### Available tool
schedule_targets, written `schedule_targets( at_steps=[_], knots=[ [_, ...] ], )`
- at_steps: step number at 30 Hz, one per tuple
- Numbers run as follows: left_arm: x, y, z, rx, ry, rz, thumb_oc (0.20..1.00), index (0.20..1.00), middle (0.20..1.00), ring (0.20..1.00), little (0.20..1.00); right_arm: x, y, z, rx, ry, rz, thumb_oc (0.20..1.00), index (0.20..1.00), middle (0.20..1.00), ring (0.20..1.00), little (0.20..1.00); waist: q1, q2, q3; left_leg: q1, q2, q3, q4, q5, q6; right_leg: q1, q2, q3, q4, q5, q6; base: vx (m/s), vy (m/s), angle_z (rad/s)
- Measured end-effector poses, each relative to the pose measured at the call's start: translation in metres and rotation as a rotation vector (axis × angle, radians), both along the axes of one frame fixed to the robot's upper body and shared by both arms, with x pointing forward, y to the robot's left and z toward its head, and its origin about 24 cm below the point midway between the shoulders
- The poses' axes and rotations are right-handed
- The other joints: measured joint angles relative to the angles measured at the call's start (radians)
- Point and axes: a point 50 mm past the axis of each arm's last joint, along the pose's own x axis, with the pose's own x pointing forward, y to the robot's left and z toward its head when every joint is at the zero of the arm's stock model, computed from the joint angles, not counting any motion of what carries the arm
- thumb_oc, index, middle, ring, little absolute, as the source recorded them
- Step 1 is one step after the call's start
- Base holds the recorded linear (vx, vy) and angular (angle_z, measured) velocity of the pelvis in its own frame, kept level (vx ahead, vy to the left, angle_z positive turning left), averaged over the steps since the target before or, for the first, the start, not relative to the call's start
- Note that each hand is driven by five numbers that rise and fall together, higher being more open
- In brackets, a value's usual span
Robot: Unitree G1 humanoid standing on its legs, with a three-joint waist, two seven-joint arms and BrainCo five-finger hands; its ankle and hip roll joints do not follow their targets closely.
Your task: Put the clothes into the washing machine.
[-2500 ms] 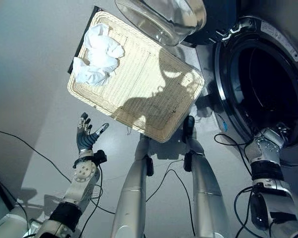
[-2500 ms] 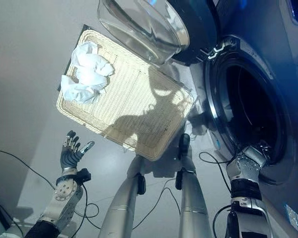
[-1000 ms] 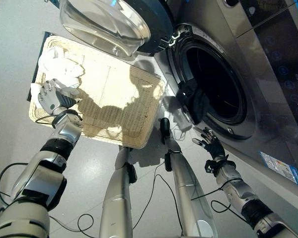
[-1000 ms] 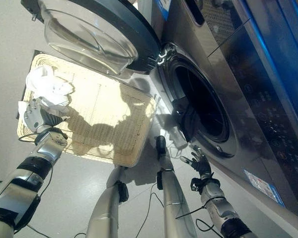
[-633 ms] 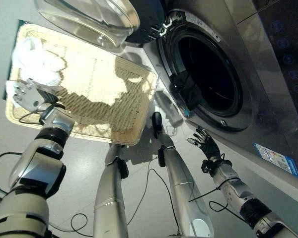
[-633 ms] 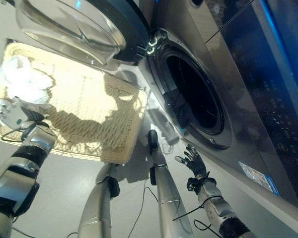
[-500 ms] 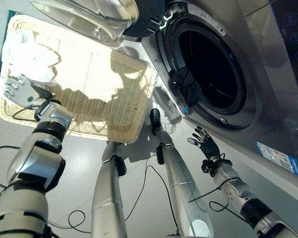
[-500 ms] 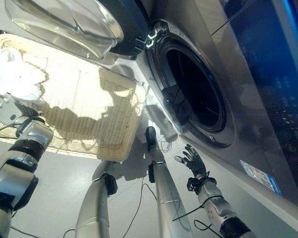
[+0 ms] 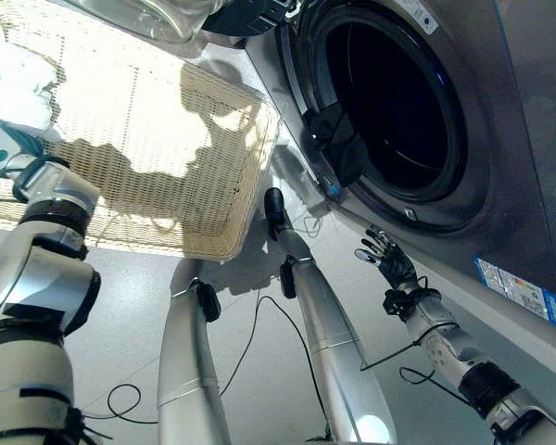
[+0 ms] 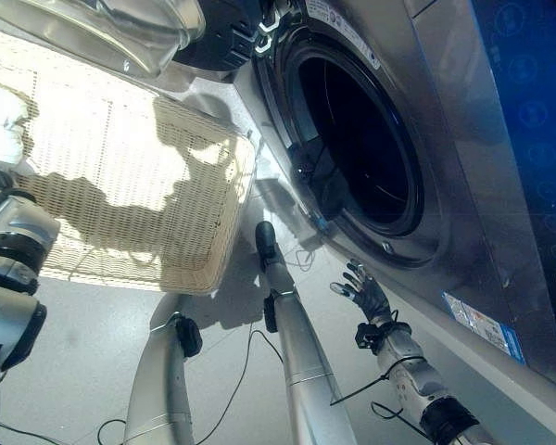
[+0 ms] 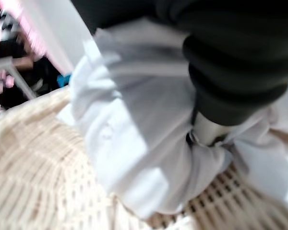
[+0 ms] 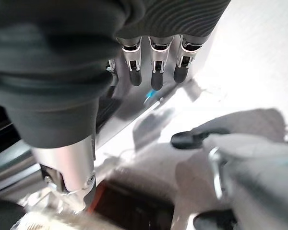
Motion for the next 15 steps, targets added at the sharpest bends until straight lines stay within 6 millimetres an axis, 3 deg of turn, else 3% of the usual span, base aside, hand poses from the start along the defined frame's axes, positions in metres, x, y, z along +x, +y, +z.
schedule_targets(
  at_steps=[5, 8, 11, 12, 15],
  knots=[
    [0.013, -0.015, -0.005, 0.040, -0.036, -0.231, 0.200, 0.200, 0.200, 0.200, 0.200, 0.000, 0.008, 0.011, 0.015, -0.050, 0.022, 1.000, 1.000, 1.000, 1.000, 1.000, 0.009, -0.004, -0.002, 0.067, -0.011, -0.025, -0.066, 0.034, -0.011, 0.060, 0.003, 0.005, -0.014, -0.008, -0.004, -0.05, -0.089, 0.18],
    [0.021, -0.038, -0.009, 0.102, -0.070, -0.420, 0.200, 0.200, 0.200, 0.200, 0.200, 0.001, 0.007, 0.018, 0.004, -0.086, 0.008, 1.000, 1.000, 1.000, 1.000, 1.000, 0.013, -0.005, -0.004, 0.121, -0.024, -0.030, -0.134, 0.073, -0.012, 0.088, -0.002, 0.017, -0.016, -0.013, 0.003, -0.11, -0.148, 0.13],
    [0.023, -0.067, -0.029, 0.194, -0.056, -0.618, 0.200, 0.200, 0.200, 0.200, 0.200, -0.001, -0.002, 0.018, -0.021, -0.108, -0.062, 1.000, 1.000, 1.000, 1.000, 1.000, 0.047, -0.003, -0.002, 0.180, -0.027, -0.033, -0.172, 0.095, -0.016, 0.125, -0.001, 0.018, -0.010, -0.020, 0.004, -0.06, -0.161, 0.01],
    [0.021, -0.080, -0.044, 0.224, -0.033, -0.695, 0.200, 0.200, 0.200, 0.200, 0.200, -0.003, -0.002, 0.020, -0.034, -0.134, -0.071, 1.000, 1.000, 1.000, 1.000, 1.000, 0.065, -0.001, -0.003, 0.213, -0.025, -0.035, -0.209, 0.104, -0.030, 0.140, 0.001, 0.017, -0.010, -0.027, -0.002, -0.05, -0.187, 0.02],
    [0.011, -0.096, -0.073, 0.229, -0.017, -0.815, 0.200, 0.200, 0.200, 0.200, 0.200, -0.007, 0.003, 0.025, -0.051, -0.180, -0.082, 1.000, 1.000, 1.000, 1.000, 1.000, 0.113, 0.005, 0.000, 0.253, -0.015, -0.046, -0.265, 0.128, -0.054, 0.154, 0.005, 0.003, -0.007, -0.031, -0.009, -0.06, -0.200, 0.01]
  ],
)
